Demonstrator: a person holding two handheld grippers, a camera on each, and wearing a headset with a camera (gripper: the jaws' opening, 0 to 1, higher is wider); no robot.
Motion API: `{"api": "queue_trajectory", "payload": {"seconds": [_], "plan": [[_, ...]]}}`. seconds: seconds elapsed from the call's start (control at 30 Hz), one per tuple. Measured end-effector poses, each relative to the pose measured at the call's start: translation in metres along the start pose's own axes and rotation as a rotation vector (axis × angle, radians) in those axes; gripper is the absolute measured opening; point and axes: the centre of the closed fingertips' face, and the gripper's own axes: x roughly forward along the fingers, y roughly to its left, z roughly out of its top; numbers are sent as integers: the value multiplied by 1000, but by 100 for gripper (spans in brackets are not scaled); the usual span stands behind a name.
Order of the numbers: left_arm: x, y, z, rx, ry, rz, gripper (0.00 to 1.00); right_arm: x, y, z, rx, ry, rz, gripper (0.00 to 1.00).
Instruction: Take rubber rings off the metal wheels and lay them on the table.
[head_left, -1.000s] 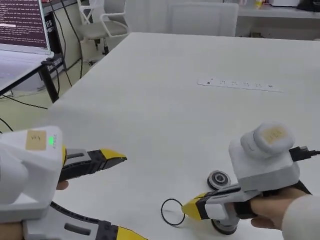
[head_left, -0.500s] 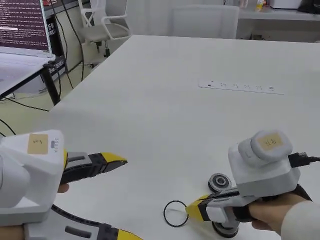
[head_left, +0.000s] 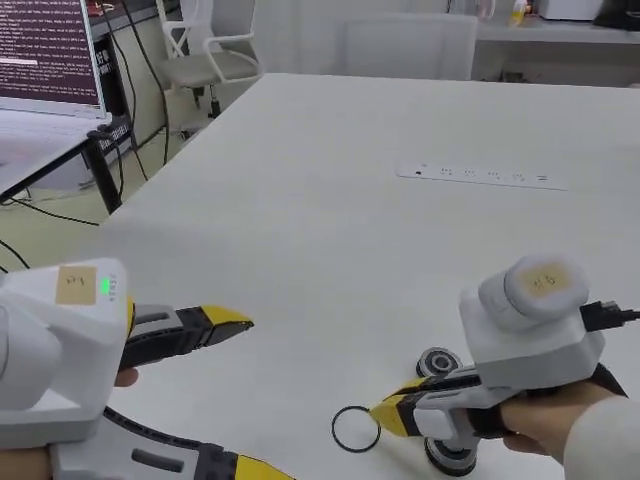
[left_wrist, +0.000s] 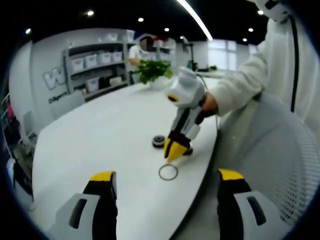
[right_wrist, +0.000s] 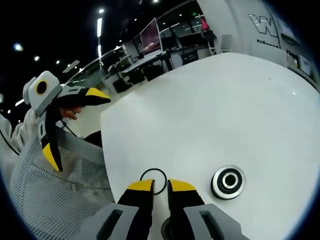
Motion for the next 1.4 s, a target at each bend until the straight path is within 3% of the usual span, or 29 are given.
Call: {"api": "queue_trajectory", "payload": {"seconds": [0.07, 0.2, 0.37, 0.57, 0.83, 1.13, 1.4], "plan": [[0, -1, 0, -6, -1, -2, 84, -2, 1, 5, 2, -19, 9, 10], [1, -3, -1, -13, 2, -15, 87, -7, -3, 11, -52, -31, -21, 21], [2, -4, -2, -21, 10, -22, 87, -19, 0, 26, -80, -79, -14, 25], [2, -4, -2, -19, 10, -20, 87, -32, 7, 35, -95, -104, -4, 39], [2, -4, -3, -19, 9, -20, 87, -53, 11, 57, -94, -202, -6, 52], [3, -4, -3, -19, 9, -24, 87, -81, 11, 73, -111, -307, -15, 58], [2, -3, 0, -25, -7, -19, 87, -105, 11, 72, -137, -379, -17, 62]]}}
